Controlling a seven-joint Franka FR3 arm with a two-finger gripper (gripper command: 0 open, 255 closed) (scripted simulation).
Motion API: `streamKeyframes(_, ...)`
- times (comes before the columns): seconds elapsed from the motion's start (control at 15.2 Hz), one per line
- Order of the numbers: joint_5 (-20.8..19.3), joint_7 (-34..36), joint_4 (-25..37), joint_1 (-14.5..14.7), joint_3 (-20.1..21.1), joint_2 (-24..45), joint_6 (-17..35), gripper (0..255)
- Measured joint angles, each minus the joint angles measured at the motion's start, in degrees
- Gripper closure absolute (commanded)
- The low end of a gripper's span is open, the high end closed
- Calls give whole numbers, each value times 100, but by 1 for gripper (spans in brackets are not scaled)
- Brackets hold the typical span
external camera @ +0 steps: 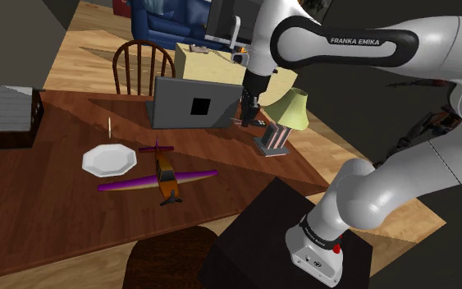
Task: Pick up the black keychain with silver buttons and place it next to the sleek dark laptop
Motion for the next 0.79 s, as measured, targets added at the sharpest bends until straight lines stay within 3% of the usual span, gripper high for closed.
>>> streamKeyframes(0.46, -32, -211, 1320, -78, -143, 1362, 44, 255)
streamKeyframes(0.79, -1, -367, 2622, -132, -228, 2526, -90, 255)
